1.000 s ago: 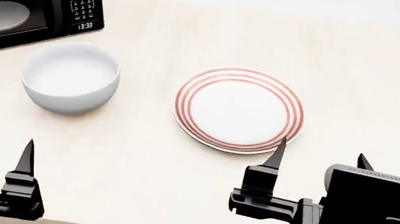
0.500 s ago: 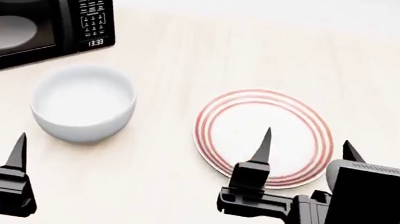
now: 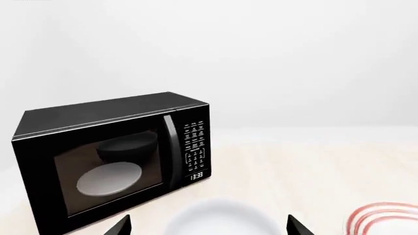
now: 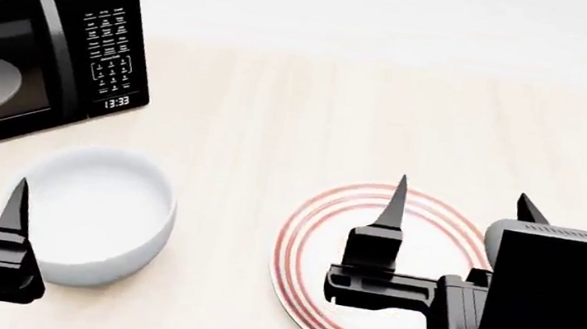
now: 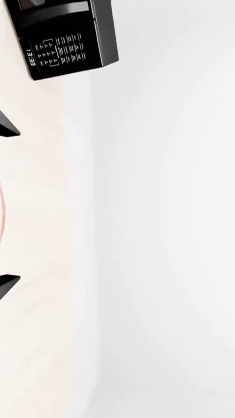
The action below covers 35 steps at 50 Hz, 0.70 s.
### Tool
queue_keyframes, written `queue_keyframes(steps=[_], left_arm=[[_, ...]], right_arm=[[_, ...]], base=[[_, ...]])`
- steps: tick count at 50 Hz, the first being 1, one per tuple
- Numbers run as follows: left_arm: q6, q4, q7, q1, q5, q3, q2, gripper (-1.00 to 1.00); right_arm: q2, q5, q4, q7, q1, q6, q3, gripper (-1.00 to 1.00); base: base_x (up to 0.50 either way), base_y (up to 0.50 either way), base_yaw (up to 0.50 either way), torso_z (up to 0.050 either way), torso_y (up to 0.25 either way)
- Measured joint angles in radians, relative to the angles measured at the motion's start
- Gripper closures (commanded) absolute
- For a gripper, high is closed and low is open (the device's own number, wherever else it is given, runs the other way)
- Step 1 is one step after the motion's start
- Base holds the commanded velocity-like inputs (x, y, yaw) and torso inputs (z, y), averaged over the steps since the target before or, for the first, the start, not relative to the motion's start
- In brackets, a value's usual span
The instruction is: Put the white bowl to the right of the plate.
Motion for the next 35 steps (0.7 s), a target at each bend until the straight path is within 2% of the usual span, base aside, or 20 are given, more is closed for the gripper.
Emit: queue_keyframes(steps=[5,10,21,29,35], left_arm=[[-0.012,0.003,-0.007,-0.012,-0.006,-0.003,0.000,-1.00],[-0.022,0.008,-0.012,-0.021,-0.007,-0.008,-0.003,-1.00],[-0.034,0.018,-0.021,-0.029,-0.017,-0.008,-0.006,-1.00],[-0.051,0.029,-0.027,-0.042,-0.028,-0.011,-0.007,-1.00],[-0.060,0.035,-0.031,-0.047,-0.033,-0.013,-0.010,-1.00]], right_arm=[[0.007,0.010,-0.019,-0.002,0.005,0.009,-0.002,-1.00],[0.014,-0.003,-0.007,0.023,0.011,0.008,-0.031,-1.00],[-0.003,0.073,-0.005,-0.014,0.044,0.053,0.028,-1.00],[-0.014,0.097,-0.004,0.001,0.092,0.111,0.055,-1.00],[-0.018,0.106,-0.004,0.019,0.115,0.135,0.052,-1.00]], base=[[0.30,0.47,0.00,0.000,0.000],[0.04,0.00,0.00,0.000,0.000],[0.50,0.00,0.00,0.000,0.000],[0.44,-0.34,0.00,0.000,0.001],[0.19,-0.49,0.00,0.000,0.000]])
